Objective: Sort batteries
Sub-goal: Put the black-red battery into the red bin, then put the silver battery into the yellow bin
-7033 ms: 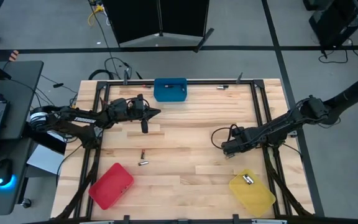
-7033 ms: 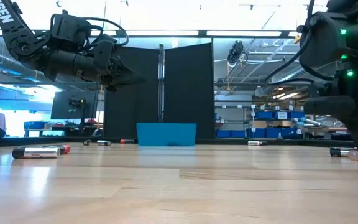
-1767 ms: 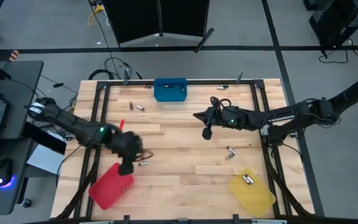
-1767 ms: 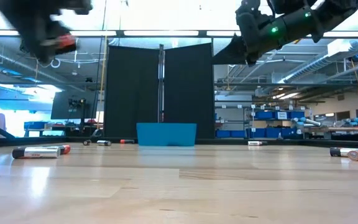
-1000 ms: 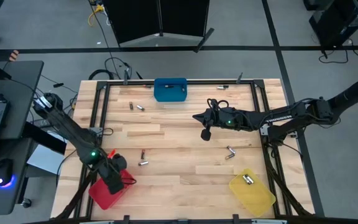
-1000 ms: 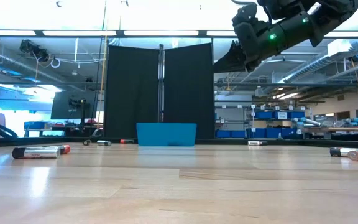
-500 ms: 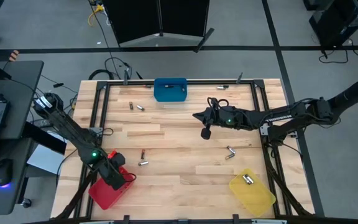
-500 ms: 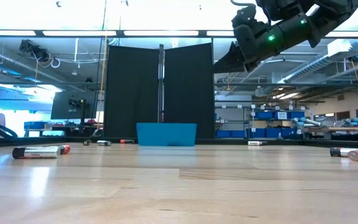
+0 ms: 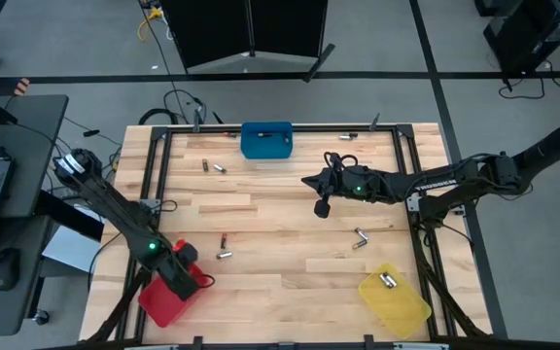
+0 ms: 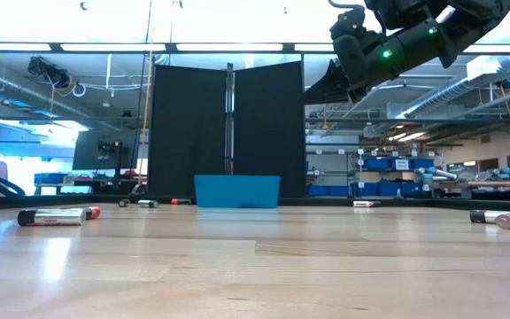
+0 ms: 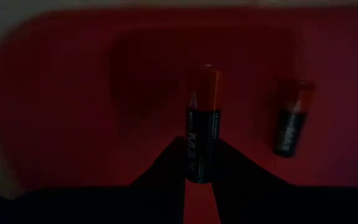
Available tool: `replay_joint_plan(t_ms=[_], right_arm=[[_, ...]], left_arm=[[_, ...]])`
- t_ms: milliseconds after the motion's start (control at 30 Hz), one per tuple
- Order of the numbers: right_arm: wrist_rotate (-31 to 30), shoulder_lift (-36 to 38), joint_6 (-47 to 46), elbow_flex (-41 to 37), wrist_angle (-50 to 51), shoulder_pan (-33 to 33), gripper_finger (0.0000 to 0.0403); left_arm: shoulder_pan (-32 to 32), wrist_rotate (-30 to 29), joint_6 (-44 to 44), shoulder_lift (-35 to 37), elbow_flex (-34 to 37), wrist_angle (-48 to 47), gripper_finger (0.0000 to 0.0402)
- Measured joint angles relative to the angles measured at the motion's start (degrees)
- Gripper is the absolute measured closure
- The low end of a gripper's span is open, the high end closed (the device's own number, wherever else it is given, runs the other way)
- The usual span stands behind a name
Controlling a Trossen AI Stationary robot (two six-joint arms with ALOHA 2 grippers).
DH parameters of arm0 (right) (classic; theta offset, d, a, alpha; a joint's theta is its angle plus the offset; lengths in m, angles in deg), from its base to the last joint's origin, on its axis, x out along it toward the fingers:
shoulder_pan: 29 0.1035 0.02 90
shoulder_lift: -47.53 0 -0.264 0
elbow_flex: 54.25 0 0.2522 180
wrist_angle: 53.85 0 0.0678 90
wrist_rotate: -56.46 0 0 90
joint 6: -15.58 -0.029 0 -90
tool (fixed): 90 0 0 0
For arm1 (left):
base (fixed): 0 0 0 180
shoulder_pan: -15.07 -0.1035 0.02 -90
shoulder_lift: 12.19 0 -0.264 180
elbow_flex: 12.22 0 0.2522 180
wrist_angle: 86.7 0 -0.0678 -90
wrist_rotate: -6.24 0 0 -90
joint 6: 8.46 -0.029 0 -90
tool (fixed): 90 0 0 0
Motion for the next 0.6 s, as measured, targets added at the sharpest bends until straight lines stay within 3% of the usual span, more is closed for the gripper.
replay_joint_plan(t_ms=[333,600], right_arm=[[0.02,0.04,0.33,0.00,0.00,0.00,0.0386],[0.02,0.04,0.47,0.00,0.00,-0.02,0.0386]], left_arm=[[-0.06,1.88,2.05,-4.49,-0.47,1.90,0.0343],[-0.01,0.70,2.09,-4.67,-3.86,-2.13,0.0249]])
